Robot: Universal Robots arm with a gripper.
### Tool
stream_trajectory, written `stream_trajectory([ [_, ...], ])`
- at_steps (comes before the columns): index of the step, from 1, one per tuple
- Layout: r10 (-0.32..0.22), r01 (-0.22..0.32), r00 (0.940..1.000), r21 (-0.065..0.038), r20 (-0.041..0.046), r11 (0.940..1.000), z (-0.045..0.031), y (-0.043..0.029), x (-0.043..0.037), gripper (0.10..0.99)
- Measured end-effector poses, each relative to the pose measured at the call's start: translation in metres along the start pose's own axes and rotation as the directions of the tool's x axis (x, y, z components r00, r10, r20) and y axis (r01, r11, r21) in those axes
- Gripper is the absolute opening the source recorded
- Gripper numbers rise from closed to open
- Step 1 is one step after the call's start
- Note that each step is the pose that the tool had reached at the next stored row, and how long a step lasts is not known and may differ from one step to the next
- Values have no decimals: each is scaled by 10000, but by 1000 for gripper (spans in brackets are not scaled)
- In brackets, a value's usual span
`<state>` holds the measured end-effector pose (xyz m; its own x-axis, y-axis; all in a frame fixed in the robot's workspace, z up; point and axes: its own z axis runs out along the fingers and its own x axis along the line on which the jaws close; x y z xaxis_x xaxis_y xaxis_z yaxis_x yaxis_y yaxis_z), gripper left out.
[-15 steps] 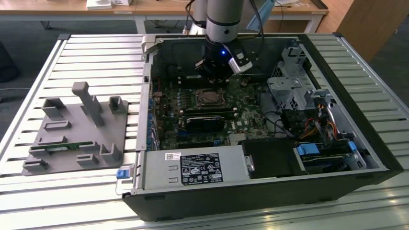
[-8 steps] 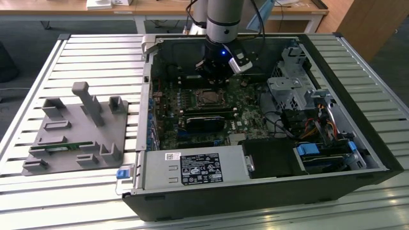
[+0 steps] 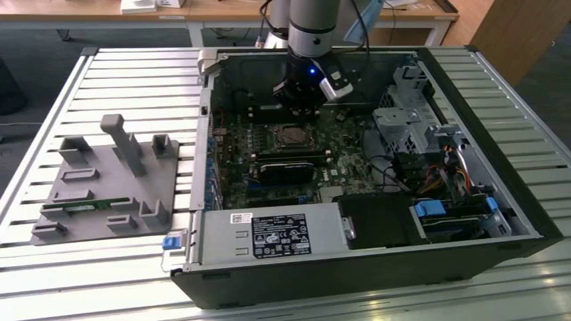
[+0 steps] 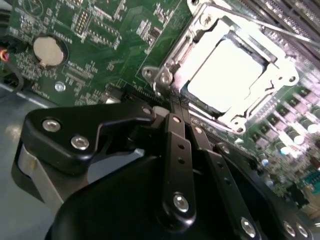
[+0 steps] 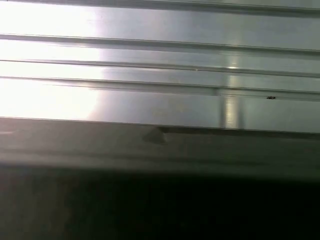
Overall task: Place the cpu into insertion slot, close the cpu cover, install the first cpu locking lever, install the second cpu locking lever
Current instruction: 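Install the first cpu locking lever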
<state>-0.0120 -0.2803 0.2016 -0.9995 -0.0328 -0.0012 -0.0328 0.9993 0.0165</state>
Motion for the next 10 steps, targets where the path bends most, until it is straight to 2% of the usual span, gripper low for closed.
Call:
stream_trajectory([
  [4, 0, 0, 10000, 13, -6, 10000, -105, 0, 1, 106],
  [10, 0, 0, 10000, 21, -5, 10000, -118, -30, 2, 106],
])
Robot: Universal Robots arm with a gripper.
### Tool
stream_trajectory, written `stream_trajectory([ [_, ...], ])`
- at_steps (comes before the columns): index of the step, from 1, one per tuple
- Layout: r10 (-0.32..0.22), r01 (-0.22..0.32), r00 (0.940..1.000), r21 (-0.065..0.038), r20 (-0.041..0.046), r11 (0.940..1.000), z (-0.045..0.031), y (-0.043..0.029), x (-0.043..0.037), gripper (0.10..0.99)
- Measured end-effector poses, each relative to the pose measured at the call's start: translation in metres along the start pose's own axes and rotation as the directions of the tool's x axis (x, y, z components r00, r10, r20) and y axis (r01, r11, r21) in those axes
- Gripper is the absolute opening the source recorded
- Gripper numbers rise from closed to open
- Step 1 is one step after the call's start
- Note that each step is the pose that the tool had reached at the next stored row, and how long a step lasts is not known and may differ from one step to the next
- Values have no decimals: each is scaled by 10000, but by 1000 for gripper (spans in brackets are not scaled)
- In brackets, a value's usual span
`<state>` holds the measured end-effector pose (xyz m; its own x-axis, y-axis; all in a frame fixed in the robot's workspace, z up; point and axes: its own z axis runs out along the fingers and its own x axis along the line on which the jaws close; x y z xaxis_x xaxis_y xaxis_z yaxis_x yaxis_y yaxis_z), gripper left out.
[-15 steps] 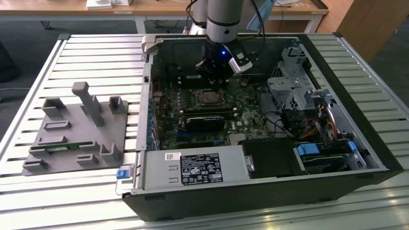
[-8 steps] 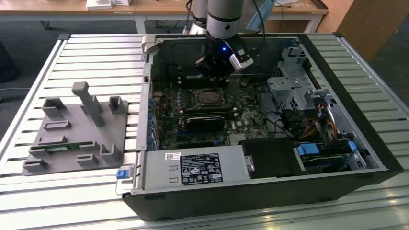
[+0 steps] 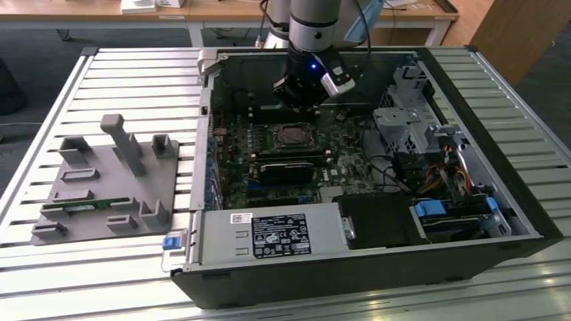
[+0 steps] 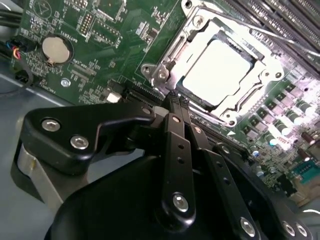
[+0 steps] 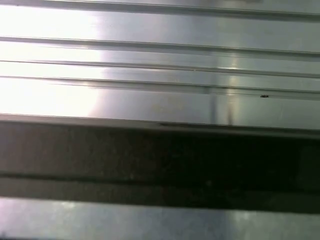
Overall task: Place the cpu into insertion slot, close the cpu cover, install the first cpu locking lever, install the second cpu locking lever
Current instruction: 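Install the first cpu locking lever, then install the second cpu locking lever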
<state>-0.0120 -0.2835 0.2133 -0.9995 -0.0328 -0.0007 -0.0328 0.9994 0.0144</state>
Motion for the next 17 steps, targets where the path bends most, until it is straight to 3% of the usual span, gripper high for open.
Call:
stream_trajectory([
  [17, 0, 0, 10000, 1, -1, 10000, 0, -91, 3, 106],
])
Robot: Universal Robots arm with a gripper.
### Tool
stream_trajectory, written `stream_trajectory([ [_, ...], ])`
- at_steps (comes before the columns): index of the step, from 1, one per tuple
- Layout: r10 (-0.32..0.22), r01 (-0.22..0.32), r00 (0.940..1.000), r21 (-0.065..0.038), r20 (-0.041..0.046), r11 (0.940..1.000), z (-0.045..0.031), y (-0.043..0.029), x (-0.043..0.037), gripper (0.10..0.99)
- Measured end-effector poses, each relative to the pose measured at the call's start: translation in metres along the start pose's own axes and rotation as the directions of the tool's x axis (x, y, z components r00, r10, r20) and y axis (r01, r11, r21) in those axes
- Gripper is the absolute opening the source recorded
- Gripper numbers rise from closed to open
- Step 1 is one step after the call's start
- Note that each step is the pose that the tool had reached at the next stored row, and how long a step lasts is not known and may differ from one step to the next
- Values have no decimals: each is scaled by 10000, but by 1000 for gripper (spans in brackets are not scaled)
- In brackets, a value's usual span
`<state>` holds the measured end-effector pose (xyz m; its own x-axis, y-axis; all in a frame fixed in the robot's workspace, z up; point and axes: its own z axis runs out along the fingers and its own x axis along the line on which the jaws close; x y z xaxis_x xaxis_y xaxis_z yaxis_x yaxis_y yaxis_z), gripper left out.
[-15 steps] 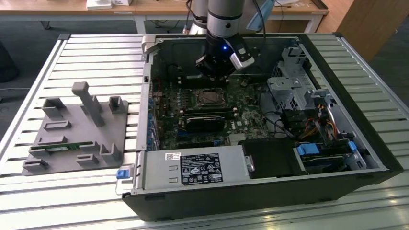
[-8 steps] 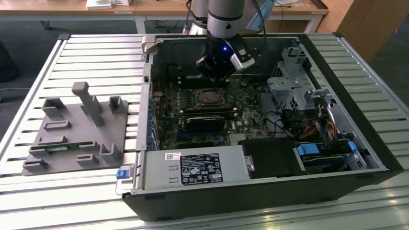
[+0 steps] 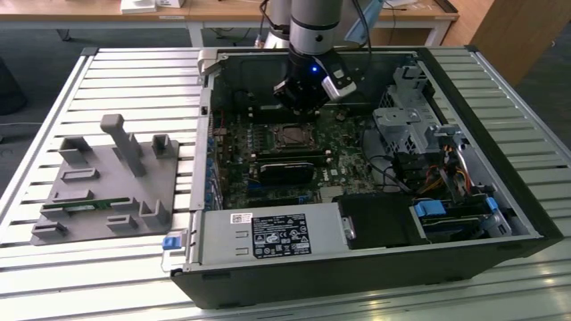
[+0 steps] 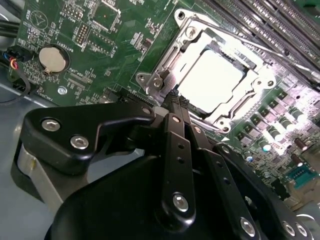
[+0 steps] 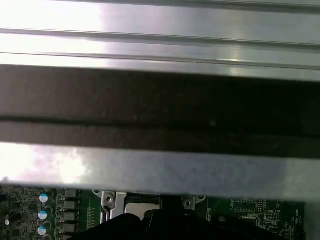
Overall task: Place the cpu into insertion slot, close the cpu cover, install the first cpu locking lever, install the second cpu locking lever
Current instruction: 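Install the second cpu locking lever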
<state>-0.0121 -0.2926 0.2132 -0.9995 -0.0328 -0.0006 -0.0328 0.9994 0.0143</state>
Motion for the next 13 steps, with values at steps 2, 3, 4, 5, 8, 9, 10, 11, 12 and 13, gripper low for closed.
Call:
stream_trajectory([
  [2, 1, -1, 10000, 1, 0, 10000, 0, -22, -1, 106],
  [3, 1, -1, 10000, 0, 0, 10000, 0, -31, -3, 106],
  [4, 0, 0, 10000, -1, 1, 10000, 0, -40, -3, 106],
  [5, 1, -1, 10000, -1, 1, 10000, 0, -50, -2, 106],
  [8, 0, 0, 10000, 0, 0, 10000, -1, -101, -1, 106],
  [9, 1, -1, 10000, -1, 1, 10000, -1, -121, 0, 106],
  [10, 0, 0, 10000, -1, 1, 10000, -1, -144, 1, 106],
  [11, 0, 0, 10000, 0, 0, 10000, -2, -168, 1, 106],
  [12, 1, -1, 10000, -4, 1, 10000, -2, -190, 2, 106],
  [13, 1, -1, 10000, -5, 1, 10000, -2, -207, 3, 106],
])
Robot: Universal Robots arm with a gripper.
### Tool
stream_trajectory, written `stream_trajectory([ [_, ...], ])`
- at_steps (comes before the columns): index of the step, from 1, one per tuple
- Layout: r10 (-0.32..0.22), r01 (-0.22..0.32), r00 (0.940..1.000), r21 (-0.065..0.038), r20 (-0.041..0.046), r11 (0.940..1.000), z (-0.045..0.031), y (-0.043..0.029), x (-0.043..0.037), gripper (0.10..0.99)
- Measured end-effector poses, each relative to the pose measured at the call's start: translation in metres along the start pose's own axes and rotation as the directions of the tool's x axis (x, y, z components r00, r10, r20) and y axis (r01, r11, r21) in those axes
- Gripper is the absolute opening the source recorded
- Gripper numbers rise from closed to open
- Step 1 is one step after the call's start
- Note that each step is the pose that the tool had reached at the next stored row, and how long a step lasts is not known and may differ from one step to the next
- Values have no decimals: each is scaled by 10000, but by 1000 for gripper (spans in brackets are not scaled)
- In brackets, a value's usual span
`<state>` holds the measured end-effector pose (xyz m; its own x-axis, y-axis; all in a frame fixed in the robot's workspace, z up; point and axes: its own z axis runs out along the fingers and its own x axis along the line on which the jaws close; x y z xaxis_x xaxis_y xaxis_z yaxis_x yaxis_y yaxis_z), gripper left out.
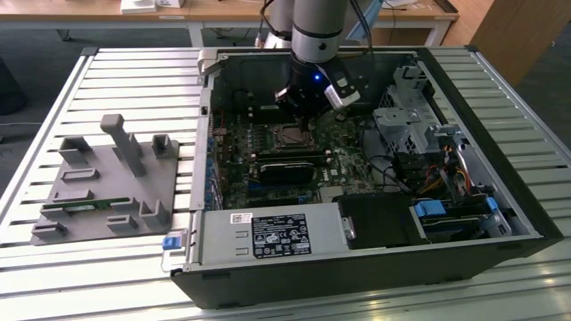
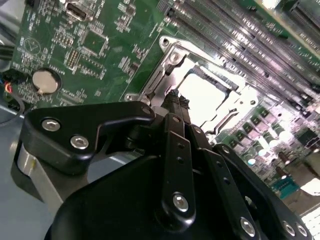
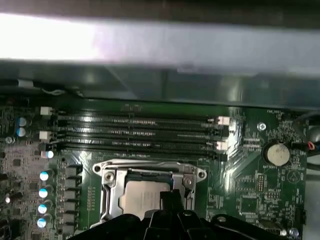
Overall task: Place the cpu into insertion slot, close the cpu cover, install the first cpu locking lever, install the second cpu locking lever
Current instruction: 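Install the second cpu locking lever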
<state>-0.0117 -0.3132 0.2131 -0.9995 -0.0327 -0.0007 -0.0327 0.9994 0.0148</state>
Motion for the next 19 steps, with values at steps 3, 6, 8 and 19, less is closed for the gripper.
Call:
stream_trajectory([
  [3, -1, 1, 10000, 1, 3, 10000, -20, -18, 1, 106],
  [6, -1, 1, 10000, -1, 35, 10000, -91, -17, 9, 106],
  [8, -2, 2, 10000, -1, 45, 10000, -176, -16, 12, 106],
  [19, -1, 1, 10000, -8, 52, 10000, -399, -133, 21, 106],
])
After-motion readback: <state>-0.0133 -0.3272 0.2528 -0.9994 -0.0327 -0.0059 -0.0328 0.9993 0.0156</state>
